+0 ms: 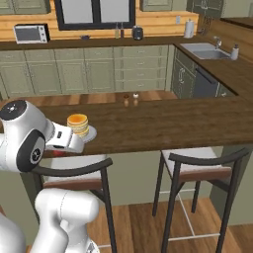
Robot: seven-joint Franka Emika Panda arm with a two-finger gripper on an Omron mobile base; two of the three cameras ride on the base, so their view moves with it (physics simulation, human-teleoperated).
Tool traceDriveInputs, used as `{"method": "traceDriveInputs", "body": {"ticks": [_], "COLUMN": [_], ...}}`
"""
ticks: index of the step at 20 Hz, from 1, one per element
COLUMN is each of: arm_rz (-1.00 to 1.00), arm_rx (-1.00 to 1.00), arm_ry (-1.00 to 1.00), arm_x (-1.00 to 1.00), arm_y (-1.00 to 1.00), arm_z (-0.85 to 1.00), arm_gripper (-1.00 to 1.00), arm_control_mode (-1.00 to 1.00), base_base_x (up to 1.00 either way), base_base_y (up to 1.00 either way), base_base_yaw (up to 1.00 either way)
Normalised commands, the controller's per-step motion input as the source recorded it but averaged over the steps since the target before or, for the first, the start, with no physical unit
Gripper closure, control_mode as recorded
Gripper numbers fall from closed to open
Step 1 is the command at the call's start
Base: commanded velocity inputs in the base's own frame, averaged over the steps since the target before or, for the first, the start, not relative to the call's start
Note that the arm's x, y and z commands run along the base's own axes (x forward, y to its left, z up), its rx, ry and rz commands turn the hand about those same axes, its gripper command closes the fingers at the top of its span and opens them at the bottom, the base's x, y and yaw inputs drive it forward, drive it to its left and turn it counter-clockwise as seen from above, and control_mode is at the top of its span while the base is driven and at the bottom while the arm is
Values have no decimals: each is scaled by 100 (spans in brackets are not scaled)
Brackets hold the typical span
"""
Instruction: Take the strawberry from the fridge and place it on top of the pancake, located on the dining counter.
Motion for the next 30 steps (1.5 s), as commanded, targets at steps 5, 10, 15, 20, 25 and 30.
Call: {"method": "traceDriveInputs", "body": {"ticks": [5,10,15,20,25,30], "arm_rz": [0,0,0,0,0,0], "arm_rx": [0,0,0,0,0,0], "arm_ry": [0,0,0,0,0,0], "arm_x": [0,0,0,0,0,0], "arm_y": [0,0,0,0,0,0], "arm_z": [0,0,0,0,0,0], "arm_gripper": [100,100,100,100,100,100], "arm_control_mode": [100,100,100,100,100,100], "base_base_x": [0,-26,-26,68,96,40], "base_base_y": [97,37,20,69,57,10], "base_base_yaw": [35,52,10,0,0,0]}}
